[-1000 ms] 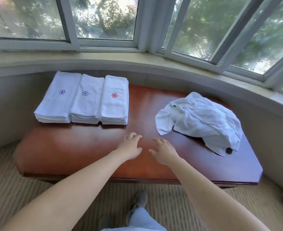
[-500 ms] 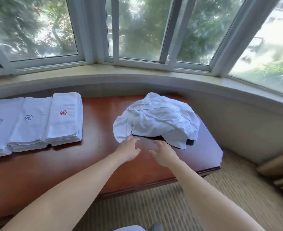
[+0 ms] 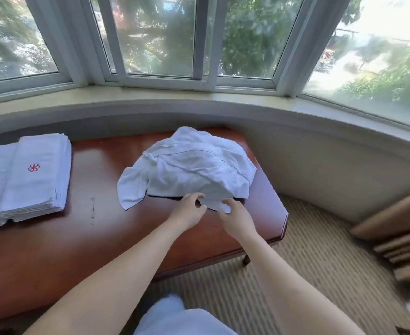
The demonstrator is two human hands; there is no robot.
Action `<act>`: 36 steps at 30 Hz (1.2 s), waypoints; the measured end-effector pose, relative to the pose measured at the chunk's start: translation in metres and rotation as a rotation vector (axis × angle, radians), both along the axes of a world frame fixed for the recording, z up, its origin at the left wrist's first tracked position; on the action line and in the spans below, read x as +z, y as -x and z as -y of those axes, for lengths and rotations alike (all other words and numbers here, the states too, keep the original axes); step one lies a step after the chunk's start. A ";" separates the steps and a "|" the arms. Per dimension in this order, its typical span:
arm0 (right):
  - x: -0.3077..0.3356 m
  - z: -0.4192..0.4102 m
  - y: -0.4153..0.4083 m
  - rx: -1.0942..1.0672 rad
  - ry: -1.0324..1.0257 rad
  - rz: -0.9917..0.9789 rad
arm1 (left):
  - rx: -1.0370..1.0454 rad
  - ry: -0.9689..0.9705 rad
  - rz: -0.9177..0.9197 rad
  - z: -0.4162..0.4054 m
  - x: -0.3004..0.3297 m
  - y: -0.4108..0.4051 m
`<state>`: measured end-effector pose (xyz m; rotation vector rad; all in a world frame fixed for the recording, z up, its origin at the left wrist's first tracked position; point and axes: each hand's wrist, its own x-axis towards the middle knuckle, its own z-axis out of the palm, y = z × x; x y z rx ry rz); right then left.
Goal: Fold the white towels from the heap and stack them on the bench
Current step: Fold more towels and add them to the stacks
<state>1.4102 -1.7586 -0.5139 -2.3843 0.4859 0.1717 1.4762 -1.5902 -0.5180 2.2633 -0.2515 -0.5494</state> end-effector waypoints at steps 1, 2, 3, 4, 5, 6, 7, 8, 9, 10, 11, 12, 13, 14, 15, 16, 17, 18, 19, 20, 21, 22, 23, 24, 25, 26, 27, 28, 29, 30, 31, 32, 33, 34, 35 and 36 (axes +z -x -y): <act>-0.003 0.005 -0.003 -0.002 -0.009 -0.008 | 0.006 -0.003 -0.011 0.006 -0.004 -0.003; -0.005 0.010 -0.006 -0.003 -0.017 -0.018 | 0.011 -0.003 -0.022 0.012 -0.007 -0.008; -0.009 0.015 -0.010 -0.004 -0.023 -0.028 | 0.018 0.002 -0.032 0.018 -0.011 -0.012; -0.012 0.020 -0.014 -0.003 -0.028 -0.038 | 0.026 0.010 -0.042 0.023 -0.016 -0.017; -0.016 0.024 -0.019 0.002 -0.031 -0.050 | 0.034 0.019 -0.055 0.029 -0.020 -0.022; -0.020 0.029 -0.024 0.009 -0.031 -0.065 | 0.040 0.025 -0.070 0.035 -0.025 -0.027; -0.024 0.034 -0.030 0.019 -0.029 -0.083 | 0.047 0.033 -0.090 0.041 -0.030 -0.033; -0.028 0.040 -0.037 0.030 -0.026 -0.101 | 0.058 0.045 -0.115 0.046 -0.035 -0.040; -0.032 0.045 -0.045 0.040 -0.023 -0.117 | 0.077 0.062 -0.145 0.052 -0.040 -0.048; -0.036 0.051 -0.054 0.049 -0.023 -0.130 | 0.101 0.082 -0.179 0.057 -0.044 -0.056; -0.040 0.057 -0.063 0.054 -0.024 -0.142 | 0.129 0.102 -0.212 0.062 -0.049 -0.065; -0.044 0.063 -0.074 0.057 -0.025 -0.156 | 0.155 0.120 -0.240 0.068 -0.054 -0.076; -0.047 0.068 -0.085 0.059 -0.025 -0.173 | 0.175 0.132 -0.263 0.072 -0.057 -0.087; -0.051 0.074 -0.097 0.062 -0.025 -0.192 | 0.192 0.139 -0.283 0.077 -0.061 -0.099; -0.054 0.078 -0.110 0.069 -0.025 -0.208 | 0.207 0.145 -0.299 0.081 -0.065 -0.112; -0.058 0.083 -0.124 0.076 -0.025 -0.224 | 0.226 0.152 -0.312 0.085 -0.069 -0.125; -0.062 0.087 -0.140 0.080 -0.029 -0.235 | 0.247 0.164 -0.322 0.089 -0.072 -0.139; -0.066 0.090 -0.156 0.084 -0.036 -0.242 | 0.267 0.176 -0.332 0.093 -0.075 -0.155; -0.070 0.093 -0.174 0.094 -0.038 -0.242 | 0.287 0.186 -0.346 0.097 -0.079 -0.171; -0.075 0.096 -0.191 0.111 -0.033 -0.239 | 0.316 0.201 -0.365 0.101 -0.082 -0.189; -0.079 0.097 -0.208 0.126 -0.025 -0.234 | 0.358 0.225 -0.392 0.105 -0.084 -0.206; -0.084 0.098 -0.224 0.134 -0.020 -0.231 | 0.421 0.274 -0.433 0.109 -0.087 -0.223; -0.088 0.099 -0.240 0.134 -0.018 -0.227 | 0.508 0.353 -0.490 0.113 -0.087 -0.240; -0.093 0.099 -0.255 0.132 -0.016 -0.222 | 0.608 0.442 -0.553 0.117 -0.089 -0.256; -0.097 0.098 -0.270 0.133 -0.016 -0.216 | 0.701 0.513 -0.599 0.120 -0.090 -0.272; -0.102 0.098 -0.283 0.134 -0.019 -0.211 | 0.783 0.569 -0.632 0.122 -0.092 -0.286; -0.105 0.097 -0.294 0.132 -0.023 -0.208 | 0.856 0.626 -0.666 0.125 -0.094 -0.298; -0.109 0.097 -0.303 0.126 -0.024 -0.206 | 0.933 0.687 -0.700 0.128 -0.095 -0.309; -0.112 0.096 -0.311 0.122 -0.024 -0.205 | 1.008 0.733 -0.728 0.131 -0.096 -0.319; -0.115 0.096 -0.316 0.120 -0.024 -0.205 | 1.071 0.749 -0.742 0.133 -0.097 -0.328; -0.117 0.096 -0.320 0.120 -0.026 -0.203 | 1.111 0.748 -0.741 0.135 -0.099 -0.335; -0.119 0.096 -0.322 0.119 -0.027 -0.198 | 1.136 0.746 -0.738 0.137 -0.100 -0.341; -0.121 0.097 -0.323 0.116 -0.030 -0.193 | 1.151 0.744 -0.735 0.138 -0.100 -0.346; -0.122 0.098 -0.324 0.108 -0.036 -0.186 | 1.161 0.744 -0.739 0.141 -0.100 -0.350; -0.123 0.100 -0.324 0.098 -0.041 -0.180 | 1.170 0.740 -0.750 0.143 -0.100 -0.354; -0.123 0.101 -0.325 0.085 -0.044 -0.173 | 1.179 0.727 -0.755 0.145 -0.099 -0.357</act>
